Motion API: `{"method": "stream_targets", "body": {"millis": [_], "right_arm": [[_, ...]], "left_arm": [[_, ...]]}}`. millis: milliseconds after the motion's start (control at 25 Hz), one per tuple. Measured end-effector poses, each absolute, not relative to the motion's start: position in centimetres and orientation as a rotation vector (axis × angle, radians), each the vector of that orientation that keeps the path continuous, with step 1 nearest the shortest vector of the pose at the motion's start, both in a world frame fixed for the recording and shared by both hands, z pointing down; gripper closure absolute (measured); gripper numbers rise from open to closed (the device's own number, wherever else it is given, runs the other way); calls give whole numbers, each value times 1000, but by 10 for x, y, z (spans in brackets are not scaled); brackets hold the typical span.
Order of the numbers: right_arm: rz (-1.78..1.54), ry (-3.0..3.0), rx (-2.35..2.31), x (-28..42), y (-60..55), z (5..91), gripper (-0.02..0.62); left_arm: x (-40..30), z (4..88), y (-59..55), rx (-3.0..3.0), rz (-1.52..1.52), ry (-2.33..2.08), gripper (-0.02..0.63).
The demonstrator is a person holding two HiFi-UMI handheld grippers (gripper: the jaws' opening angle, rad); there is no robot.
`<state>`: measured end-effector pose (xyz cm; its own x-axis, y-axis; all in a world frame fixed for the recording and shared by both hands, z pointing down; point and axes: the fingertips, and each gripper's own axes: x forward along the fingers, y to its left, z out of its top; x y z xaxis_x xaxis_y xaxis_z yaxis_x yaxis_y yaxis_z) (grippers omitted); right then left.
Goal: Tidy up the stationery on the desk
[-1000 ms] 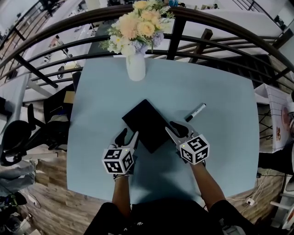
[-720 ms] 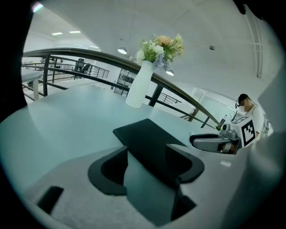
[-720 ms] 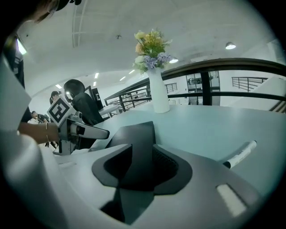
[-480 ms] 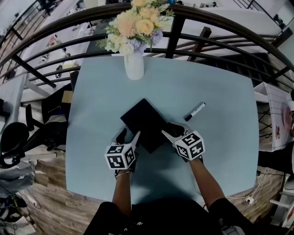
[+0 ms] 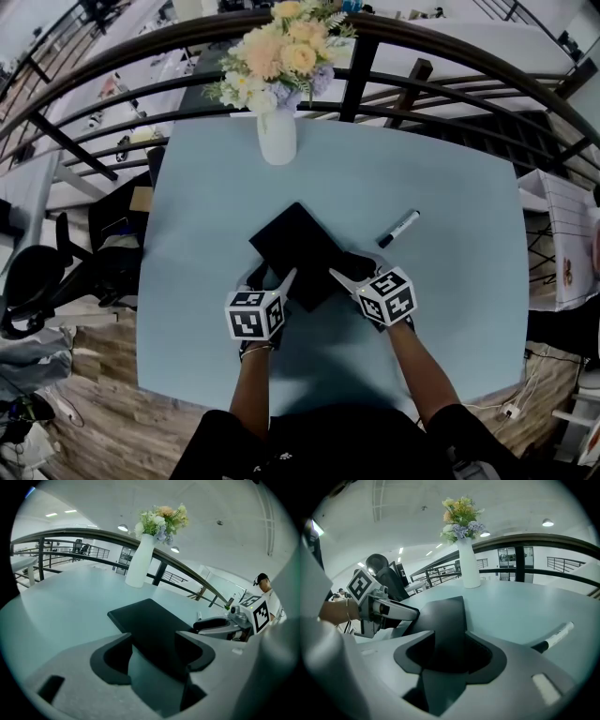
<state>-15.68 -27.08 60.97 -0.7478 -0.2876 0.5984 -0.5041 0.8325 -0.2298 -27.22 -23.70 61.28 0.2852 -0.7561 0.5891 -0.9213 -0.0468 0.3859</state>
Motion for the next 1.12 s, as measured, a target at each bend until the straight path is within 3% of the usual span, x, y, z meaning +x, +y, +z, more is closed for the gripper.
{"method": "stream_targets", "body": {"millis": [1120], "right_arm": [[451,-2375,575,-133,-208,616,392]], "left_arm": [[-243,622,-224,1917,449,-1462,354]]}}
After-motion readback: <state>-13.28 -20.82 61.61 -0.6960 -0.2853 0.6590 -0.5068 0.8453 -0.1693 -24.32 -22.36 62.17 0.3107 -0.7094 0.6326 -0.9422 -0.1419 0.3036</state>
